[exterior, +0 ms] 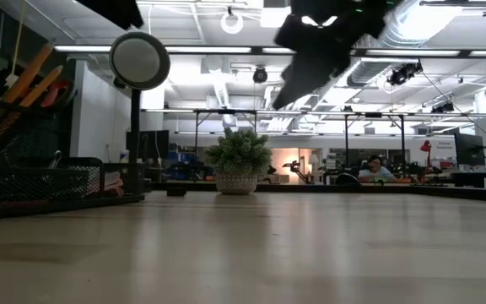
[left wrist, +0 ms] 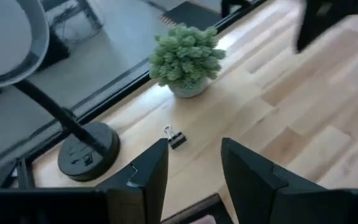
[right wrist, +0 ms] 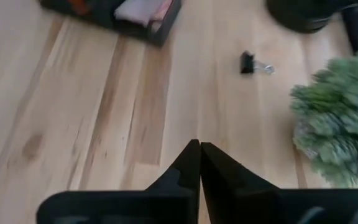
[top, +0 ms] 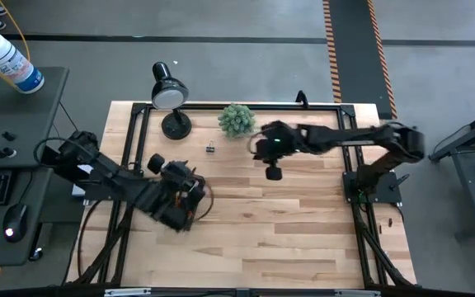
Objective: Pick and place office supplies into organizer
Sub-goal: Put the black binder clip into the desk organizer
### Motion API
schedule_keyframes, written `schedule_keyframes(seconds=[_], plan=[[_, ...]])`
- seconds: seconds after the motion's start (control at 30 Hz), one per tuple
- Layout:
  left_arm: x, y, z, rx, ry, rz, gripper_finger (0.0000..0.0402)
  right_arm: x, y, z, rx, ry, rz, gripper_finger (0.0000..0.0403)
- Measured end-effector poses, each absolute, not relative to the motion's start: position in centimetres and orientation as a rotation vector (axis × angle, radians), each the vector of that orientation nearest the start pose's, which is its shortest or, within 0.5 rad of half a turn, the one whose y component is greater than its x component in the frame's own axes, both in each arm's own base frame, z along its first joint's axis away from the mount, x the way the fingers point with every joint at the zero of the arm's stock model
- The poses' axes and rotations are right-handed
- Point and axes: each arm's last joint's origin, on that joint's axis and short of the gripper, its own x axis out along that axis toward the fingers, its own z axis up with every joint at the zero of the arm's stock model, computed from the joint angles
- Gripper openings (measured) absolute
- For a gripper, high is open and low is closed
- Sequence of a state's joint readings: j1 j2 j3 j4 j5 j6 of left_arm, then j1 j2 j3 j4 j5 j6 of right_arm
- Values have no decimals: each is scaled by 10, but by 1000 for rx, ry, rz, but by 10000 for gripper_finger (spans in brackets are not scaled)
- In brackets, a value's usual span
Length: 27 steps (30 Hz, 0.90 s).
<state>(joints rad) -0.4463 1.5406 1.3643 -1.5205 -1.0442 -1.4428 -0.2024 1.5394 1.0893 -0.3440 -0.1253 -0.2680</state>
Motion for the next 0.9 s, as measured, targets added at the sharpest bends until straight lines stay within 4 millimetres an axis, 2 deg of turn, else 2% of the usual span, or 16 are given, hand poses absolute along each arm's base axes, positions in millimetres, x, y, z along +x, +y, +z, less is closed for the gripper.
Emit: schedule_keyframes(seconds=[0.2,0.33,0.43,0.57,0.77,0.9], plan=[[275,-34,298,-198,724,1107,138,283,-51,230,-38,553,-60,7],[296,6,301,-267,751,1035,138,274,-43,218,-10,434,-91,1],[302,29,304,-300,703,1064,138,272,-38,213,-10,367,-105,5],[301,43,293,-355,670,1119,138,270,-31,210,-19,322,-122,7],[304,53,259,-514,631,1092,138,270,-28,210,-22,316,-114,1],[302,66,236,-561,621,1144,138,270,-28,211,-28,313,-113,3]])
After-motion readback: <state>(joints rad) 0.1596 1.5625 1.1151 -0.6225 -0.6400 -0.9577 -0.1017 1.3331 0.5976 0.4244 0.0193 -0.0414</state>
